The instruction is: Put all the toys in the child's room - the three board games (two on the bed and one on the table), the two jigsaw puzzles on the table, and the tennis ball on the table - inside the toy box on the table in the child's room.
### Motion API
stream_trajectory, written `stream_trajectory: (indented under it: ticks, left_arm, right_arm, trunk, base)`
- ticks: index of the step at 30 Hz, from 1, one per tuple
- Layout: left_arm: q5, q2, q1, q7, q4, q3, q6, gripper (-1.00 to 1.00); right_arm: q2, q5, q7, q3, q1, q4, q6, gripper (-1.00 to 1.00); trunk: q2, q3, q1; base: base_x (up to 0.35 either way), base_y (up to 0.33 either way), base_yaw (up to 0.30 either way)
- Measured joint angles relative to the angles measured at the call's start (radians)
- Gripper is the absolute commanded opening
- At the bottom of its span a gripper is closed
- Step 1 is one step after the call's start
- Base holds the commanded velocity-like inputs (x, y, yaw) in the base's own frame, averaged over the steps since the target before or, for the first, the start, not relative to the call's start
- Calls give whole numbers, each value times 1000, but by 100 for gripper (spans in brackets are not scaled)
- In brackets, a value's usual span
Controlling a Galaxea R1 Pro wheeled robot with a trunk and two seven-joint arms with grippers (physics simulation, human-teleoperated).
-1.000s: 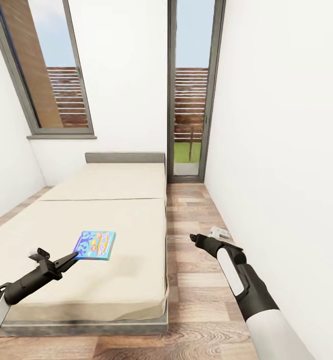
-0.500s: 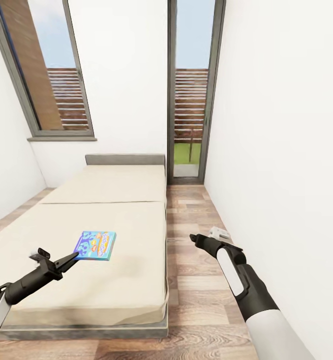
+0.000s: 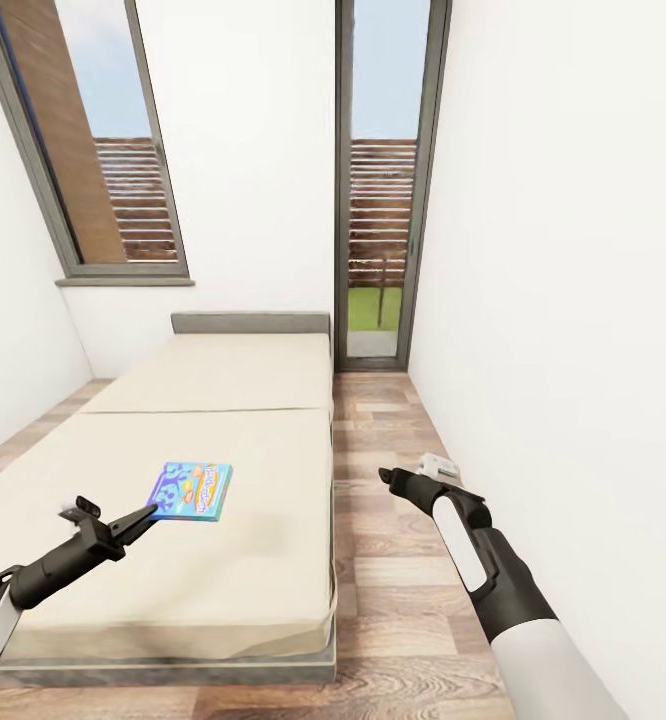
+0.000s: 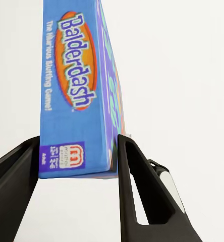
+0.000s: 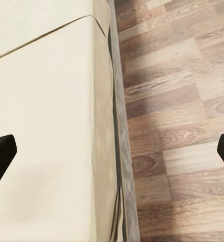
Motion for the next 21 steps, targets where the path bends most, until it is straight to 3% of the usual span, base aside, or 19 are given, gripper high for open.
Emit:
stream_trajectory:
  ticks: [4, 11, 21]
  left_arm:
    - [0, 0, 0, 0, 0, 0, 0, -100]
    - [0, 0, 0, 0, 0, 0, 0, -100]
    - [-2, 0, 0, 0, 0, 0, 0, -100]
  right_arm:
    - [1, 0, 0, 0, 0, 0, 0, 100]
    - [3, 0, 0, 0, 0, 0, 0, 100]
    - [4, 0, 0, 0, 0, 0, 0, 100]
  trunk:
    - [28, 13, -15]
    - [77, 38, -42]
    - [147, 69, -81]
  base:
    - [0, 0, 24]
    - [0, 0, 183]
    - [0, 0, 12]
